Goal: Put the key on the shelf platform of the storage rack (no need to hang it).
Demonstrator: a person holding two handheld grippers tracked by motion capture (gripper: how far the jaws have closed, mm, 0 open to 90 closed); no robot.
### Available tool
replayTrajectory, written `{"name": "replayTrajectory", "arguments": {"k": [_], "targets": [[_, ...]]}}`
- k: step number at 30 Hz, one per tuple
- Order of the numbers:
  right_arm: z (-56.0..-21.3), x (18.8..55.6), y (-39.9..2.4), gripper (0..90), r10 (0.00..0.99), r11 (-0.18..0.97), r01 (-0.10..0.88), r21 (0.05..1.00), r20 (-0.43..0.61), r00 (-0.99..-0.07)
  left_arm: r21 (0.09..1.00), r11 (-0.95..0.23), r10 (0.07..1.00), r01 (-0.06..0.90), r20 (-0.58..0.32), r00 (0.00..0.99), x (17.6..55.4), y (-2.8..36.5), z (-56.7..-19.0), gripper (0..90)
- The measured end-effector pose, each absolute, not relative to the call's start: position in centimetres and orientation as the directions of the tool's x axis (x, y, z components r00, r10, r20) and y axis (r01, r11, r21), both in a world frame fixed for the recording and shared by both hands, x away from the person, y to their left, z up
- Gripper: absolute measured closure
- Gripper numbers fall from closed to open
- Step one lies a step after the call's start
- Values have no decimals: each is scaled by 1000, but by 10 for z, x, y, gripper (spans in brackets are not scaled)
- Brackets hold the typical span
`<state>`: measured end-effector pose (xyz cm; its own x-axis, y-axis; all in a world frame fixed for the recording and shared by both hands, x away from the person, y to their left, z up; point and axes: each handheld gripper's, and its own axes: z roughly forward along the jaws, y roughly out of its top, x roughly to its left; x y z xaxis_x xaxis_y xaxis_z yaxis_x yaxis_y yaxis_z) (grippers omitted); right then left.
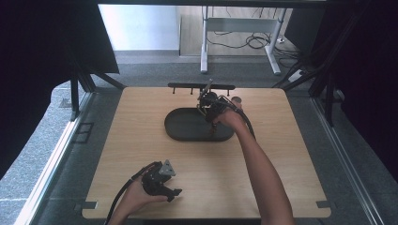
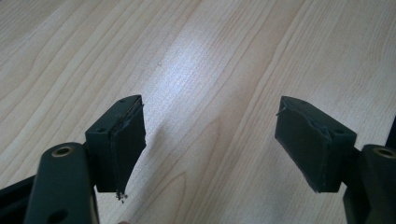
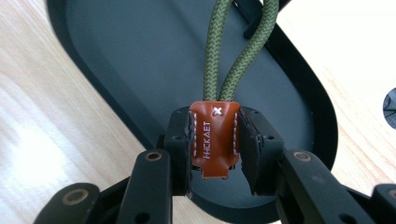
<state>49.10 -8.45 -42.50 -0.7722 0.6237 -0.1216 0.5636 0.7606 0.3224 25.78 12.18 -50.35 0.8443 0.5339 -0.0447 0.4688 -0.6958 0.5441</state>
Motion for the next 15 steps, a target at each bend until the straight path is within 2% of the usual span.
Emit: {"name": "replayTrajectory", "arguments": {"k": [9, 13, 15], "targets": [[-451, 490, -90, 657, 630, 758, 575, 309, -119, -767, 539, -698, 532, 471, -49, 845, 257, 119, -505, 250], [-459, 488, -94, 556, 635, 755, 583, 299, -112, -765, 541, -699, 530, 468, -47, 847, 257, 118, -506, 250], [-459, 486, -95, 540, 637, 755, 586, 295, -112, -763, 540, -699, 530, 468, -47, 846, 257, 118, -506, 250]]}}
